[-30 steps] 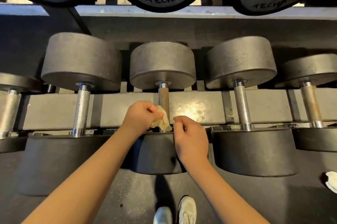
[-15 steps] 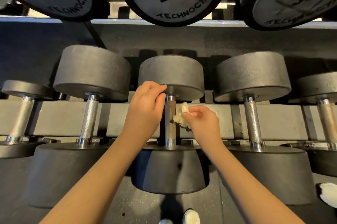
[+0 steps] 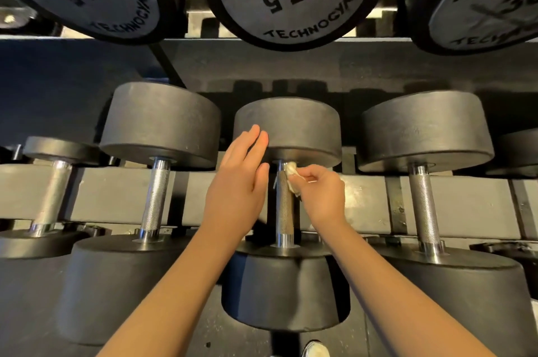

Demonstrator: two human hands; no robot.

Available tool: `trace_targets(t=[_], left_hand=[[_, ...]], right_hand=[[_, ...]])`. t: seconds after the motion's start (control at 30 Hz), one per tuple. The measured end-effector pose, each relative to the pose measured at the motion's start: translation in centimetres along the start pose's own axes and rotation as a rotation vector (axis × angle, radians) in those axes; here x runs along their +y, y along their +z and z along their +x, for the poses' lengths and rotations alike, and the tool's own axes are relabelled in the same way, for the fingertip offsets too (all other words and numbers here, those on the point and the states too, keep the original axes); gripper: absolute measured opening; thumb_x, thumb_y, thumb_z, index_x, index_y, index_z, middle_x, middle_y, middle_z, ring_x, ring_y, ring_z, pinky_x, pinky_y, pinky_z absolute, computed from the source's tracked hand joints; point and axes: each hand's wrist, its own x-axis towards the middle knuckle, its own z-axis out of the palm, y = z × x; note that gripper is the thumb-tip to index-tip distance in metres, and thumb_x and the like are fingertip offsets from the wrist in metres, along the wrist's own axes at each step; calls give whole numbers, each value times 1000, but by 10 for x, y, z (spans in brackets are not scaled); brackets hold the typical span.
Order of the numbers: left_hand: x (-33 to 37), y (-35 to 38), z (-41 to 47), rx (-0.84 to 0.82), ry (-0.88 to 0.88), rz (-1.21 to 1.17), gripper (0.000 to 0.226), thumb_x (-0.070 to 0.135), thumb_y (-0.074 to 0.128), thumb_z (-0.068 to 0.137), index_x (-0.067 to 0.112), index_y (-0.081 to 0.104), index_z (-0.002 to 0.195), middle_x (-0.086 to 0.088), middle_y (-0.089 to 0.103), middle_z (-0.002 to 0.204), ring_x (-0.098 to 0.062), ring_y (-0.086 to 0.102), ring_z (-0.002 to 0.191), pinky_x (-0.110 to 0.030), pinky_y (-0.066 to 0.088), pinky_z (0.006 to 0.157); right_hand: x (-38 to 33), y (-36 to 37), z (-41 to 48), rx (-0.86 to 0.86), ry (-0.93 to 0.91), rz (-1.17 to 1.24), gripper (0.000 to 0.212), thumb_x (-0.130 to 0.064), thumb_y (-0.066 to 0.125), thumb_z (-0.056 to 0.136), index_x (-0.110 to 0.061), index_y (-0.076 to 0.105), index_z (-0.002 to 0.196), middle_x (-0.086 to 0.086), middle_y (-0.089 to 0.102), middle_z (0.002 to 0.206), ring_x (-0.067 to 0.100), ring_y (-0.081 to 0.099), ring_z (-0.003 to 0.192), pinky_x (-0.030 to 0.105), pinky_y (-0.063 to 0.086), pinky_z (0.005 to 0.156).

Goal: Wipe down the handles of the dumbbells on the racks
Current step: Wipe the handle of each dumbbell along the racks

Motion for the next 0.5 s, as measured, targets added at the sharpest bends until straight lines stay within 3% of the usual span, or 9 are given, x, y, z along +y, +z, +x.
trace_targets(t=[0.1, 0.2, 0.3, 0.4, 0.5], left_hand=[[-2, 3, -1, 7, -2, -12, 53, 19, 43, 99, 27, 24, 148, 14, 20, 155, -1, 17, 142, 0, 9, 100], [-5, 7, -1, 18, 3, -61, 54, 17, 44, 99, 28, 24, 148, 16, 20, 155, -1, 16, 143, -3, 9, 103], [-7, 9, -1, 23, 24, -80, 51, 17, 43, 100, 24, 27, 148, 11, 23, 155, -3, 18, 143, -7, 11, 107], [-10, 8, -2, 29, 62, -90, 49, 24, 36, 98, 19, 30, 147, 6, 27, 154, -7, 22, 143, -4, 12, 108], [-12, 5, -3, 13, 66, -145, 49, 20, 39, 98, 20, 31, 147, 7, 27, 154, -7, 21, 143, 1, 9, 106]], right_hand=[[-1, 4, 2, 21, 0, 3, 11, -23, 69, 86, -14, 72, 92, -4, 69, 83, 8, 62, 78, 19, 47, 70], [10, -2, -8, -74, 57, -35, 8, -21, 72, 83, -14, 70, 79, -3, 66, 75, 10, 60, 73, 21, 47, 68], [20, -10, -18, -203, 108, -80, 20, -16, 78, 78, -19, 62, 65, -4, 60, 67, 9, 55, 64, 22, 45, 65], [14, -10, -15, -208, 110, -130, 14, -16, 79, 76, -14, 67, 71, -2, 63, 72, 11, 58, 68, 23, 47, 68], [0, -1, -7, -75, 70, -85, 10, -20, 75, 80, -13, 69, 82, 0, 66, 77, 14, 62, 75, 30, 52, 75]])
